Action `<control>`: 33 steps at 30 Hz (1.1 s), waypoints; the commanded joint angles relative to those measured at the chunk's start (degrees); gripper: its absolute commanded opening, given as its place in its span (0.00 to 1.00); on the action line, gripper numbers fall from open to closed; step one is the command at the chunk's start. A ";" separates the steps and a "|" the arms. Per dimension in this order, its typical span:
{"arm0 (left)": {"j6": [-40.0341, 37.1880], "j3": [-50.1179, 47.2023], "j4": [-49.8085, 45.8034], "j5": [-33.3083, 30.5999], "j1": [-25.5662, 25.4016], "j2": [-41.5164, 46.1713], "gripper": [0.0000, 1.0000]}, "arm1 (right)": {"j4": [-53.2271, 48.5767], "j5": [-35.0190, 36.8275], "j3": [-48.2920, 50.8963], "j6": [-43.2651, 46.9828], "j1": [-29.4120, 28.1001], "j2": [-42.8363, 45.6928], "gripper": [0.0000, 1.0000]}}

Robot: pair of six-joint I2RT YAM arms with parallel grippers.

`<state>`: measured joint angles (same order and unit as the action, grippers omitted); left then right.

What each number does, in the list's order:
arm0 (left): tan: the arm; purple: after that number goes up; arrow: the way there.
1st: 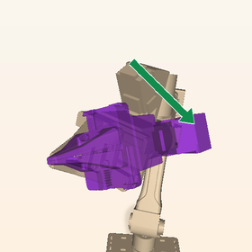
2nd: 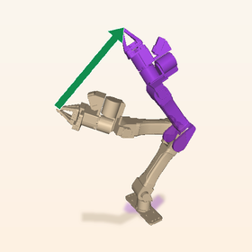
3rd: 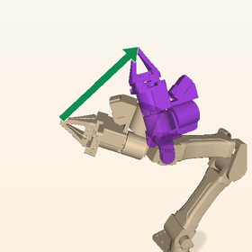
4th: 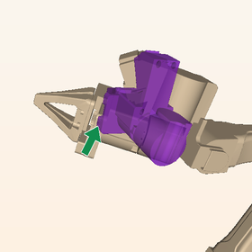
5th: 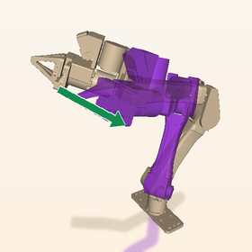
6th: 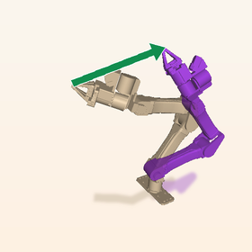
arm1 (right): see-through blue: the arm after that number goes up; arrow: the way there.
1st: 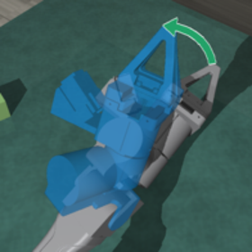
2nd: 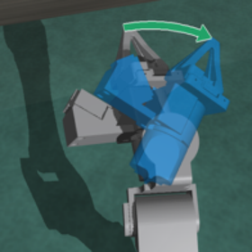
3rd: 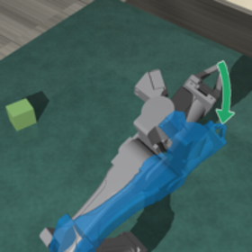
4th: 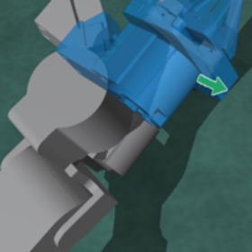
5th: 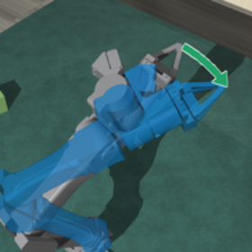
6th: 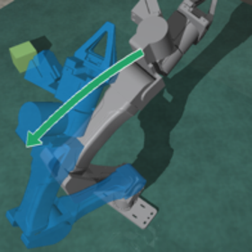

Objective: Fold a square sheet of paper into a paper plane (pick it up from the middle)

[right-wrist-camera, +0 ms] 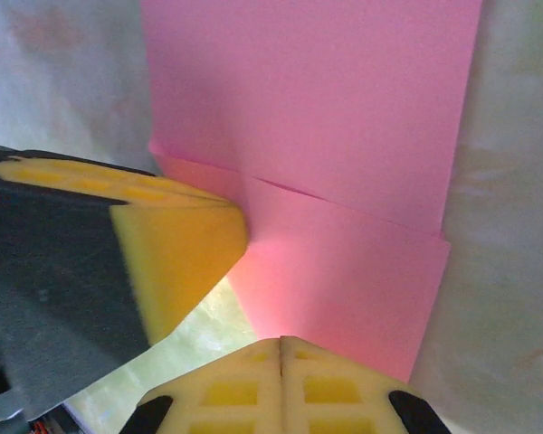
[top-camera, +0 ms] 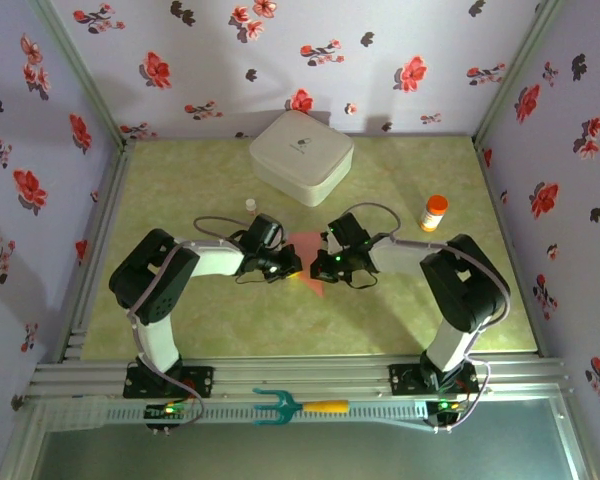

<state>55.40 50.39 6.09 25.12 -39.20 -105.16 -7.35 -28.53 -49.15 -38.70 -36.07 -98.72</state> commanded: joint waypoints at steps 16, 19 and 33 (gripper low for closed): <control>-1.23 4.35 -5.45 -2.55 -0.91 3.69 0.05 | -2.50 4.33 2.08 -1.98 0.39 -2.40 0.00; -0.94 4.45 -5.54 -2.38 -1.05 1.98 0.03 | -1.96 4.36 2.47 -2.43 0.41 -2.09 0.00; -2.70 -3.31 -1.57 -2.89 4.13 -0.75 0.02 | -2.32 5.38 3.70 -2.44 0.39 -2.34 0.00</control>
<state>54.48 49.25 5.98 25.58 -37.32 -104.42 -5.13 -27.79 -47.86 -40.77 -35.92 -100.18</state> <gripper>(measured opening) 0.060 0.060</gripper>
